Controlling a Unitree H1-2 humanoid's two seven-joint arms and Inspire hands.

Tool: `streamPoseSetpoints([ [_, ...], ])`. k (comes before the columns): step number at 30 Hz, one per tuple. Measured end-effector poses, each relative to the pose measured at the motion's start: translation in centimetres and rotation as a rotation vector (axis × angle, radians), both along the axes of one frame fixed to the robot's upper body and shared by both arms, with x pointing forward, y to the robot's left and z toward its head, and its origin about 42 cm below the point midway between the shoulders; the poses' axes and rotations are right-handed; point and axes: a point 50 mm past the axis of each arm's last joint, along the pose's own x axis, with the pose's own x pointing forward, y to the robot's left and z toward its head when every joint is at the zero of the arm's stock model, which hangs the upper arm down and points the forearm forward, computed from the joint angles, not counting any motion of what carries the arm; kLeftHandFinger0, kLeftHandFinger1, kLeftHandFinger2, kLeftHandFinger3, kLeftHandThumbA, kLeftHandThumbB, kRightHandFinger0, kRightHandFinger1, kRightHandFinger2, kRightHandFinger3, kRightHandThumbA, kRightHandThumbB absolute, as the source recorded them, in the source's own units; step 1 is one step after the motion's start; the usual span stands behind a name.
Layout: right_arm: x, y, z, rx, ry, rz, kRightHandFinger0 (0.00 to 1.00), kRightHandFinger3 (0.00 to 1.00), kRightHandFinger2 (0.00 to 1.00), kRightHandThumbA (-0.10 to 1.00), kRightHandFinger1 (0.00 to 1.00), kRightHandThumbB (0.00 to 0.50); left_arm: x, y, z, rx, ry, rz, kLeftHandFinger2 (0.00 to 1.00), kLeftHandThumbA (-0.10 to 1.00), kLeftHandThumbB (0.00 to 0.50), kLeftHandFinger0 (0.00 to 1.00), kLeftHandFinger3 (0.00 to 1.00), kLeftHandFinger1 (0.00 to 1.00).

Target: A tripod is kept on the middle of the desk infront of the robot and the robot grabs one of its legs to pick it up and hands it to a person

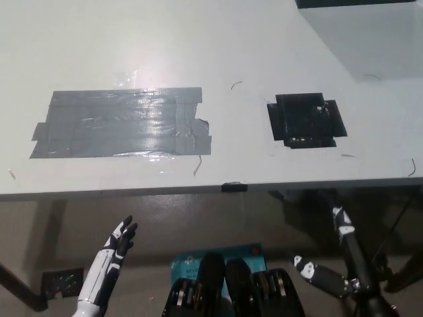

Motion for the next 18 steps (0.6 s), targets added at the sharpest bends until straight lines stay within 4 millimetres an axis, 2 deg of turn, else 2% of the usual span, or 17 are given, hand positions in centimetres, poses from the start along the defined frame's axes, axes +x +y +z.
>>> streamPoseSetpoints([
  [6, 0.2, -0.6, -2.0, 0.018, 0.06, 0.001, 1.0, 1.0, 1.0, 0.83, 1.0, 0.186, -0.5, -0.5, -0.3, -0.026, -0.007, 0.01, 1.0, 1.0, 0.111, 1.0, 1.0, 1.0],
  [18, 0.1, -0.6, -2.4, 0.022, 0.077, 0.041, 1.0, 1.0, 1.0, 0.81, 1.0, 0.178, -1.6, -0.5, -1.3, -0.041, 0.014, 0.028, 1.0, 1.0, 0.082, 1.0, 1.0, 1.0],
])
